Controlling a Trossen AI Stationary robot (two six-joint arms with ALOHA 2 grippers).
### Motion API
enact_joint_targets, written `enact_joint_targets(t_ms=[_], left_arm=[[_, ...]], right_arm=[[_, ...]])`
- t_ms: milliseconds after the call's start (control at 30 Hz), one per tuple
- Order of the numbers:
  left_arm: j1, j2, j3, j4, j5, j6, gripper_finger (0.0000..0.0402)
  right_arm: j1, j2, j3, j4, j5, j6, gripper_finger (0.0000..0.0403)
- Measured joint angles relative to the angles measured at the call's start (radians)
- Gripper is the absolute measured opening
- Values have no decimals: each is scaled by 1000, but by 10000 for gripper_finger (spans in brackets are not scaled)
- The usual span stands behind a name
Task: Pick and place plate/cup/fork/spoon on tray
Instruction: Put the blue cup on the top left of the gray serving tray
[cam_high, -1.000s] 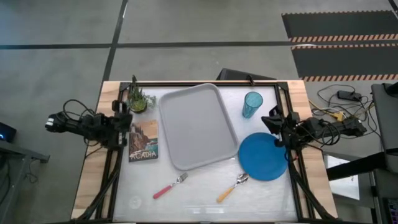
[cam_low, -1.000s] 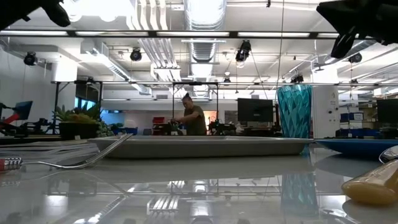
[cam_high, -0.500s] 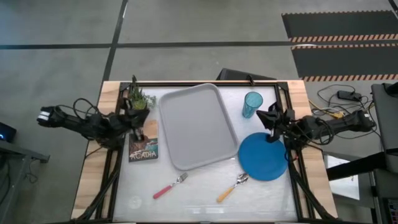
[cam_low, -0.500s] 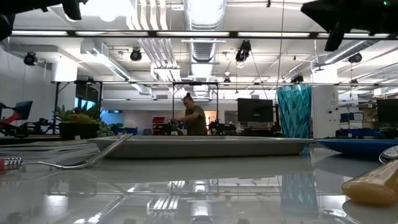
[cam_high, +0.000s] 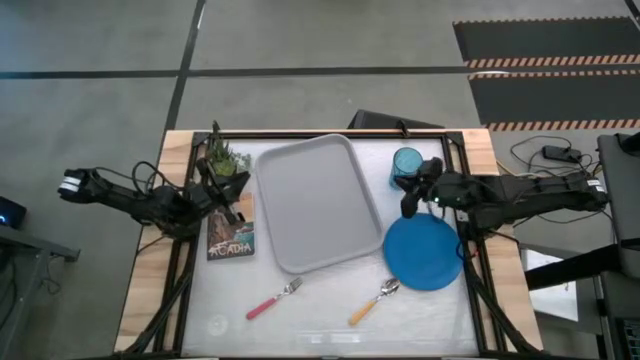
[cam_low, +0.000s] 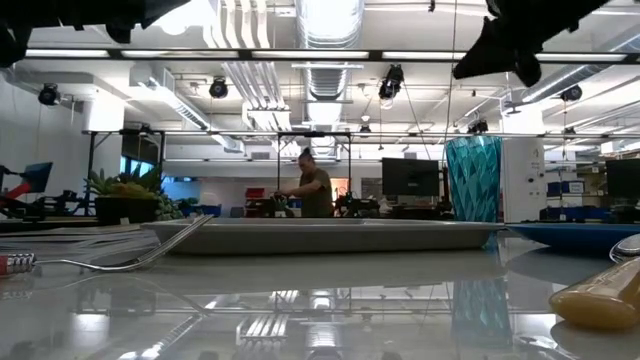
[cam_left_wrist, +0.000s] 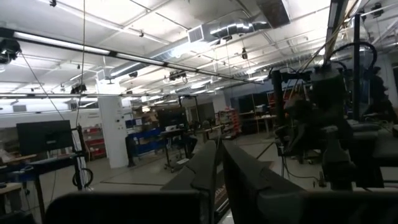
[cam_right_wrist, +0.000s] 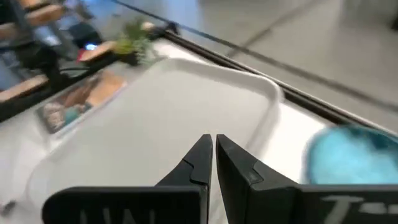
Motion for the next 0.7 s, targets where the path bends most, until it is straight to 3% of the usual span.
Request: enact_joint_targets(t_ms=[233, 400, 567, 700], left_arm=[[0, -5, -1, -3, 0, 0, 11], [0, -6, -9, -6, -1, 23, 11], [0, -8, -14, -5, -1, 25, 11], [0, -13, -14, -5, 0, 26, 11]], right_arm=[[-87, 122, 218, -323, -2, 164, 13], [-155, 218, 338, -445, -20, 162, 13], [-241, 328, 435, -582, -110, 146, 13], [-313, 400, 482, -604, -152, 113, 13]])
